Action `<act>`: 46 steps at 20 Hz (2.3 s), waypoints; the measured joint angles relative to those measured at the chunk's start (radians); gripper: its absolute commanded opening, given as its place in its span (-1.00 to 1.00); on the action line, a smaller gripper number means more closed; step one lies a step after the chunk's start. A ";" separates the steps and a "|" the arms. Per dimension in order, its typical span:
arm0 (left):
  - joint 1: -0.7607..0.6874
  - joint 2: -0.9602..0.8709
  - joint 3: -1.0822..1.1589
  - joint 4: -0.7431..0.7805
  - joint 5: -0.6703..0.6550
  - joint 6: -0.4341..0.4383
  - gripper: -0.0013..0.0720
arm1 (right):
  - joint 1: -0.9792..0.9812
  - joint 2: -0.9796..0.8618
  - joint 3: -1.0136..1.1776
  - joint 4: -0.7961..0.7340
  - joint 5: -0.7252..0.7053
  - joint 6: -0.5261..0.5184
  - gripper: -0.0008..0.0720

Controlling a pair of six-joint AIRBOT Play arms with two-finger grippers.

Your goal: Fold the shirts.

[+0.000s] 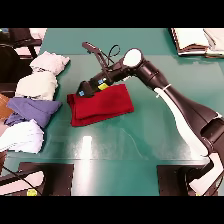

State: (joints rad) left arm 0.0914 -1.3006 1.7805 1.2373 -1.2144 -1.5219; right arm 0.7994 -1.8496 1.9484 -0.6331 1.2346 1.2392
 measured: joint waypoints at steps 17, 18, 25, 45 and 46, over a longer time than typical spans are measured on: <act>0.024 0.016 -0.019 -0.038 -0.068 0.012 -0.90 | -0.484 0.002 -0.454 -0.153 0.040 0.139 0.60; 0.024 0.016 -0.026 -0.041 -0.065 0.012 -0.90 | -0.465 -0.025 -0.431 -0.135 0.032 0.139 0.59; 0.009 0.014 -0.048 -0.077 -0.067 0.016 -0.91 | -0.315 -0.185 -0.216 -0.133 -0.008 0.136 -0.93; -0.312 0.013 -0.051 -0.089 -0.046 0.061 -0.91 | -1.205 0.288 -0.138 -0.616 0.211 0.332 -0.93; -0.313 0.013 -0.051 -0.089 -0.039 0.060 -0.91 | -1.265 0.296 -0.142 -0.626 0.228 0.341 -0.93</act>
State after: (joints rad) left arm -0.2218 -1.2877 1.7298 1.1488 -1.2533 -1.4620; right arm -0.4660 -1.5536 1.8065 -1.2594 1.4628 1.5799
